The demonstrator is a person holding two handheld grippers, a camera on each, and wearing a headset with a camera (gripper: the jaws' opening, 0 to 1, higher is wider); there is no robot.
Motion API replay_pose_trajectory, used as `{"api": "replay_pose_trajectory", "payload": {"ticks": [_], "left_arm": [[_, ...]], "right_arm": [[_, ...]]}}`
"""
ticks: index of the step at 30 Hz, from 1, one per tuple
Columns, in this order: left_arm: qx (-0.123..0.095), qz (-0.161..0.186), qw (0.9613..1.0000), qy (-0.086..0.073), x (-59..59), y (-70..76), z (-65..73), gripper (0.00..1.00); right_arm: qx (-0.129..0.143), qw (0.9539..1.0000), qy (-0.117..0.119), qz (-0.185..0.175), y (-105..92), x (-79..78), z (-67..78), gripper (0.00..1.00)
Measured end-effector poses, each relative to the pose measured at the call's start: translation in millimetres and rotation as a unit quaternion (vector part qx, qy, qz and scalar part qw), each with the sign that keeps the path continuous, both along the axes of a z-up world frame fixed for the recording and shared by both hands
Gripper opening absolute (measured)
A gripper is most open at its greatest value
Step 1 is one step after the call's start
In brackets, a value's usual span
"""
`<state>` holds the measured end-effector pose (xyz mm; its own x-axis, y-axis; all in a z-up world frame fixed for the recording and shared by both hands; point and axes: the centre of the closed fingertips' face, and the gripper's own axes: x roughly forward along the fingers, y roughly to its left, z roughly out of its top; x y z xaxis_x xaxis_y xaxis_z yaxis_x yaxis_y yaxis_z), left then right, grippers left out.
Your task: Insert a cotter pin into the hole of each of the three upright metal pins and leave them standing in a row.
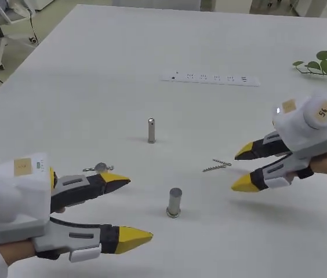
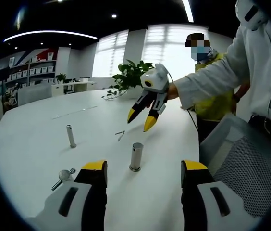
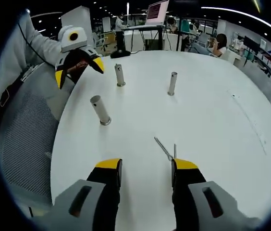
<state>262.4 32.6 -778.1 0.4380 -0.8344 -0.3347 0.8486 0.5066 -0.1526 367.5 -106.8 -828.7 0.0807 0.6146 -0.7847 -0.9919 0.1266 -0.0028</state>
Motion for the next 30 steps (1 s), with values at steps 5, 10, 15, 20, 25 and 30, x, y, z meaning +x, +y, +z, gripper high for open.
{"api": "replay_pose_trajectory", "payload": {"ticks": [5, 10, 15, 20, 25, 30], "left_arm": [[0.002, 0.000, 1.0000, -0.001, -0.6, -0.4, 0.8, 0.61], [0.004, 0.000, 1.0000, 0.003, -3.1, -1.1, 0.0, 0.60], [0.003, -0.001, 1.0000, 0.005, -5.1, -3.0, -0.4, 0.60], [0.005, -0.003, 1.0000, 0.004, -6.7, -5.5, -0.9, 0.60], [0.008, -0.006, 0.9999, 0.004, -8.3, -6.9, -1.6, 0.60], [0.009, -0.006, 0.9999, 0.006, -9.0, -7.2, -1.6, 0.59]], "right_arm": [[-0.020, 0.9995, -0.009, 0.024, 3.8, 5.0, -5.6, 0.40], [-0.047, 0.9971, -0.024, 0.055, 3.8, 10.0, -12.9, 0.32], [-0.064, 0.9945, -0.032, 0.077, 5.7, 16.2, -18.0, 0.26], [-0.073, 0.9922, -0.039, 0.093, 7.6, 21.6, -19.6, 0.23], [-0.092, 0.9875, -0.043, 0.121, 8.9, 24.7, -24.7, 0.16], [-0.108, 0.9841, -0.041, 0.135, 8.9, 27.8, -31.9, 0.15]]}}
